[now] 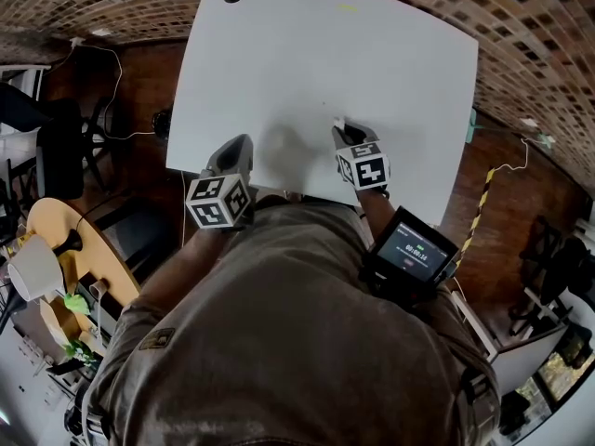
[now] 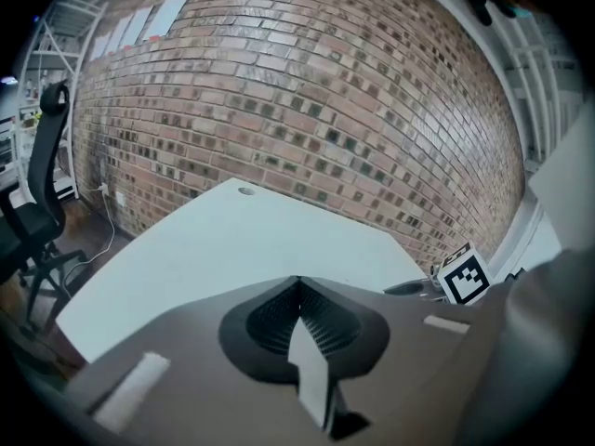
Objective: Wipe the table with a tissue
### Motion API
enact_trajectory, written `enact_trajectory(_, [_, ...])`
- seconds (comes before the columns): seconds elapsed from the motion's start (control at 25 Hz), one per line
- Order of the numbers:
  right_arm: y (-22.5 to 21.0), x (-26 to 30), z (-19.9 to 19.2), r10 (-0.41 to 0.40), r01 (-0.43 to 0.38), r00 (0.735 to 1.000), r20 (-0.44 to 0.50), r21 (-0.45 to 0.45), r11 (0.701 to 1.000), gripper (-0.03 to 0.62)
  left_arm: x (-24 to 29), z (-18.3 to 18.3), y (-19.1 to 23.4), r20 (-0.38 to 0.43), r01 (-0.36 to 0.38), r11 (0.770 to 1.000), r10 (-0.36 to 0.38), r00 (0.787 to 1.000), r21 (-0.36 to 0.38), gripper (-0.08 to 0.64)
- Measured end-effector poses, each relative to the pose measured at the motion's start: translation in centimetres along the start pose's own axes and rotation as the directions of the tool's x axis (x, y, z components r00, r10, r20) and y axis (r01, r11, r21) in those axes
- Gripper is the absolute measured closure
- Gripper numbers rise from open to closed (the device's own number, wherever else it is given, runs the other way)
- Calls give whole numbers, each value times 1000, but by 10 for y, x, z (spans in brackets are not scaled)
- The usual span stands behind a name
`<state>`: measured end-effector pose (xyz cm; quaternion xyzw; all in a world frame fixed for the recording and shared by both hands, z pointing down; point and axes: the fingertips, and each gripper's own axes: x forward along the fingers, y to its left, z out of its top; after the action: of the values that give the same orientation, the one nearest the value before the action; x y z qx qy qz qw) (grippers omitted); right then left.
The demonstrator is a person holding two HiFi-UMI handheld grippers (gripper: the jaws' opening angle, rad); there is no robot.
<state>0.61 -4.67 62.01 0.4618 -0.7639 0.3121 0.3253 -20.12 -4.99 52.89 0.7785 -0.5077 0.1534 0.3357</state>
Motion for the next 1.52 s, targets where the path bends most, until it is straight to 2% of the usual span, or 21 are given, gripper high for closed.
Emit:
enact_trajectory(0.2, [4, 16, 9, 79, -80, 997, -26, -38, 996, 520, 15, 3, -3, -12, -38, 999, 38, 999, -14, 558])
enact_trajectory(0.56, [70, 26, 10, 220, -227, 973, -63, -130, 965, 520, 0, 3, 9, 0, -88, 995, 88, 996, -42, 558])
enact_trajectory(0.68, [80, 29, 11, 242, -250, 968, -70, -148, 957, 520, -2, 2, 12, -2, -98, 994, 98, 995, -47, 558])
enact_trajectory(0.84, [72, 32, 16, 219, -224, 974, -54, -130, 966, 520, -3, 1, 18, -9, -93, 995, 93, 996, -45, 558])
enact_trajectory(1.12, [4, 21, 21, 79, -80, 996, -28, -36, 996, 520, 15, 10, 6, -14, -48, 999, 47, 999, -20, 558])
enact_trajectory(1.32, [-21, 15, 23, 30, -30, 999, -35, -8, 1000, 520, 25, 14, -1, -25, -23, 1000, 23, 999, -4, 558])
enact_trajectory(1.52, [-50, 6, 34, -30, 30, 1000, -3, 30, 999, 520, 32, 17, -2, -28, -12, 1000, 12, 1000, -3, 558])
